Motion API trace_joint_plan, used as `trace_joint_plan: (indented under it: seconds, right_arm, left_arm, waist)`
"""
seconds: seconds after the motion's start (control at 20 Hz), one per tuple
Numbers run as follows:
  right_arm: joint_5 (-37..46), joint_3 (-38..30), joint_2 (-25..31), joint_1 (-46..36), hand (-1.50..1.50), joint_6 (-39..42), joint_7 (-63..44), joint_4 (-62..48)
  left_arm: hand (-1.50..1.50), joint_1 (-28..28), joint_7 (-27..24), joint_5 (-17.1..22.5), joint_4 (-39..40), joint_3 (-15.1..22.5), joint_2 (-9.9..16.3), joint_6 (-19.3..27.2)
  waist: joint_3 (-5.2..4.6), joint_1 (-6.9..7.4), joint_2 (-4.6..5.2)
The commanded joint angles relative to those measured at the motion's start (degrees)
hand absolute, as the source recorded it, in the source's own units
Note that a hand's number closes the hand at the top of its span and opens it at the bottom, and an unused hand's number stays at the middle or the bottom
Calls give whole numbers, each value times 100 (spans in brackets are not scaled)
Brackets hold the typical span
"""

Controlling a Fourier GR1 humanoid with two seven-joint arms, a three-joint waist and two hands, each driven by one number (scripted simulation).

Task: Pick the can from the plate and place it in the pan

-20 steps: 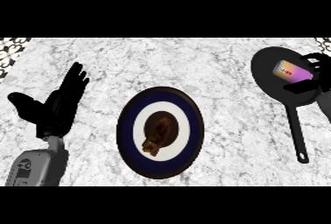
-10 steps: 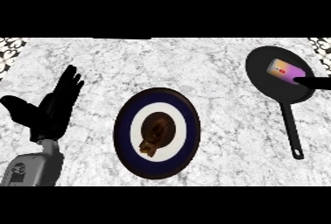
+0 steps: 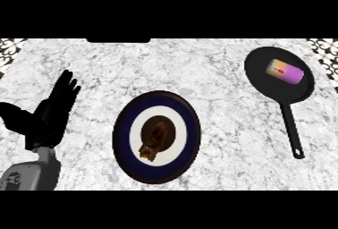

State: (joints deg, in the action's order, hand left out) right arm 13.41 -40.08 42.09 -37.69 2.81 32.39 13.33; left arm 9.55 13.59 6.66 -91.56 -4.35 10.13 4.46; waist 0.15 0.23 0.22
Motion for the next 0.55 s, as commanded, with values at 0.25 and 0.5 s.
trace_joint_plan:
  seconds: [0.25, 0.5]
  right_arm:
    - [-468, 80, -16, 911, -150, 798, 676, 528]
    - [-703, 197, -95, 1163, -150, 715, 549, 802]
  left_arm:
    - [0, -38, 425, 165, -311, -210, 183, -155]
    - [0, 212, -63, 78, 331, -287, 123, -266]
  waist:
    - [-13, 4, -22]
    - [-16, -22, -20]
